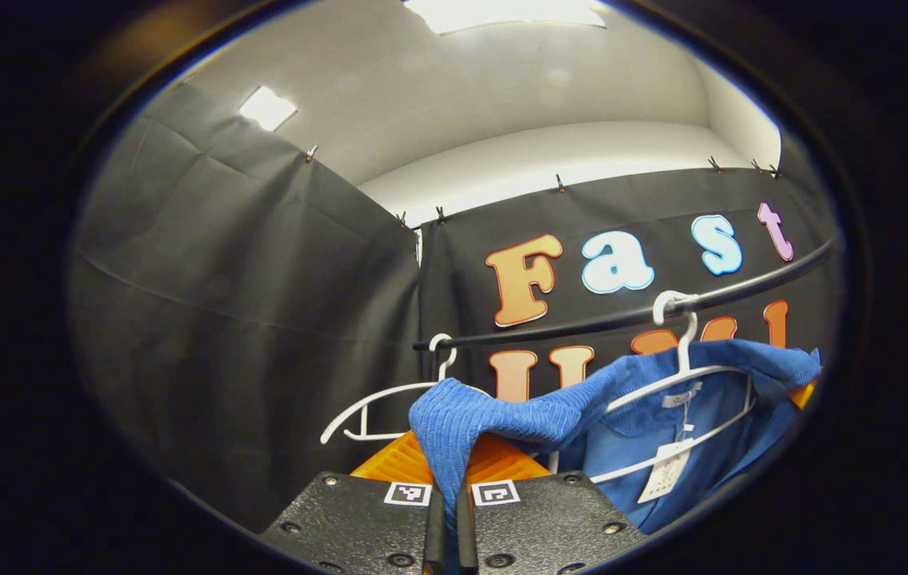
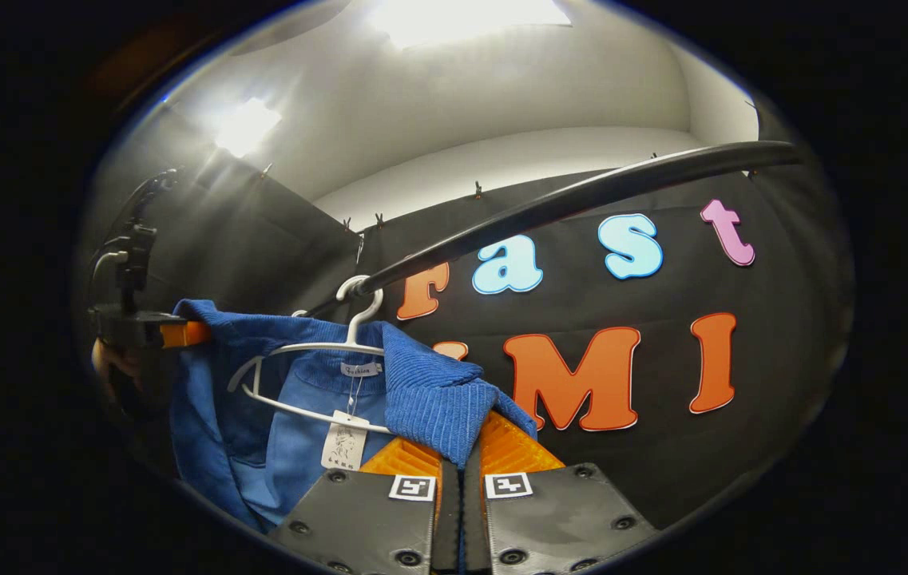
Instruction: Grasp the clothes on the hanger with both hands and then place them into the laundry hamper below.
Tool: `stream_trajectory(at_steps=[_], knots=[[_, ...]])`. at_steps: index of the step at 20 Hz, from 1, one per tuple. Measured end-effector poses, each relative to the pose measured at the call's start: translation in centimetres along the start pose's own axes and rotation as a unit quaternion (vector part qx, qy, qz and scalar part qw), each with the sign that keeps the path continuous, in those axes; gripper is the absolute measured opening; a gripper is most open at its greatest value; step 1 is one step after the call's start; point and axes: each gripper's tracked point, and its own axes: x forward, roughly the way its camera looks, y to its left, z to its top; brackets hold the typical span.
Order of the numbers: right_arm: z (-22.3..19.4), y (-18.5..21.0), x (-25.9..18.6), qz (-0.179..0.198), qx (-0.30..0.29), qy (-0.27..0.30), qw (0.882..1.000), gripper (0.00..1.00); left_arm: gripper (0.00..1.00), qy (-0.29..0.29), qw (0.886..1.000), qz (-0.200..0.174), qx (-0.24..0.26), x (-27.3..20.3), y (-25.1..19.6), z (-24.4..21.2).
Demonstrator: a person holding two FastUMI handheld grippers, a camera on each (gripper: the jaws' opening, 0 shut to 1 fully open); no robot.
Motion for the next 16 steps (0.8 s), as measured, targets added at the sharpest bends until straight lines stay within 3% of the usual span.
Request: stream_trajectory(at_steps=[2,3,4,5,7,8,16], knots=[[-0.2,-0.2,-0.2,-0.001,0.005,0.003,1.0,0.03,0.06,0.008,1.0,-0.005,-0.015,2.2,1.1,-0.3],[-0.3,-0.2,-0.3,-0.002,0.008,0.005,1.0,0.09,0.06,0.013,1.0,-0.009,-0.018,3.3,1.6,-0.7],[-0.4,-0.1,-0.4,-0.001,0.01,0.007,1.0,0.09,0.06,0.019,1.0,-0.015,-0.012,4.0,1.8,-1.3],[-0.5,0.0,-0.6,-0.001,0.013,0.008,1.0,0.03,0.04,0.027,0.999,-0.022,0.002,4.5,2.0,-2.0],[-0.4,0.1,-0.6,0.0,0.013,0.009,1.0,0.03,0.07,0.048,0.998,-0.039,0.023,5.5,1.8,-4.0],[-0.4,0.1,-0.7,-0.001,0.012,0.009,1.0,0.09,0.06,0.056,0.997,-0.047,0.021,5.9,1.5,-5.1],[-0.8,0.6,-0.2,-0.006,0.004,0.013,1.0,0.09,0.04,0.104,0.991,-0.079,0.0,5.4,1.2,-12.4]])
